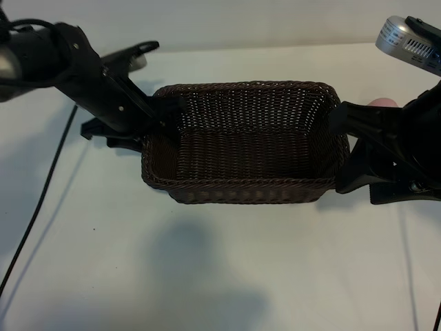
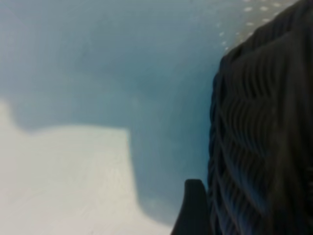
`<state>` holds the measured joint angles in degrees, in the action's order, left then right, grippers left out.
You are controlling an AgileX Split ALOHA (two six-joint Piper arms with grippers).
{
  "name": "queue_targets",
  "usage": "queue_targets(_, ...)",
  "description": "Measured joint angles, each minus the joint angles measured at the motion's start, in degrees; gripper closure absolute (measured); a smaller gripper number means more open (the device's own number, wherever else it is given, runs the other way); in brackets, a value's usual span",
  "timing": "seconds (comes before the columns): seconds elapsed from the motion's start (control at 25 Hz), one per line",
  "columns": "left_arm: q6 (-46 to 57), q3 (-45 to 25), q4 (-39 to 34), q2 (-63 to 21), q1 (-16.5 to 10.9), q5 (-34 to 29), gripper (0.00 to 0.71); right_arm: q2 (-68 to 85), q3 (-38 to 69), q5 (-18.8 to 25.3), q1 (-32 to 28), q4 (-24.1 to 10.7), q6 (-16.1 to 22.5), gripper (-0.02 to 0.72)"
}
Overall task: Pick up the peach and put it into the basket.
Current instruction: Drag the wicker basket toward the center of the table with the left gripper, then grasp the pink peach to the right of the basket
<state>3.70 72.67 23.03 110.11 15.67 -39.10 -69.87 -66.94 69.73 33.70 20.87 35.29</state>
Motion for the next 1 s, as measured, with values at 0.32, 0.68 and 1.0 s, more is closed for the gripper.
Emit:
queue_targets(0.32, 1.16, 0.0, -2.26, -7.44, 0.0, -2.62, 0.148, 0.0, 0.0, 0.0, 0.0, 0.0, 0.0, 0.31)
queue_targets(0.68, 1.25, 0.0, -4.12, -14.49, 0.0, -5.77, 0.148, 0.0, 0.0, 0.0, 0.0, 0.0, 0.0, 0.31)
queue_targets(1.0, 1.25, 0.0, -5.08, -20.66, 0.0, -8.07, 0.148, 0.0, 0.0, 0.0, 0.0, 0.0, 0.0, 0.31)
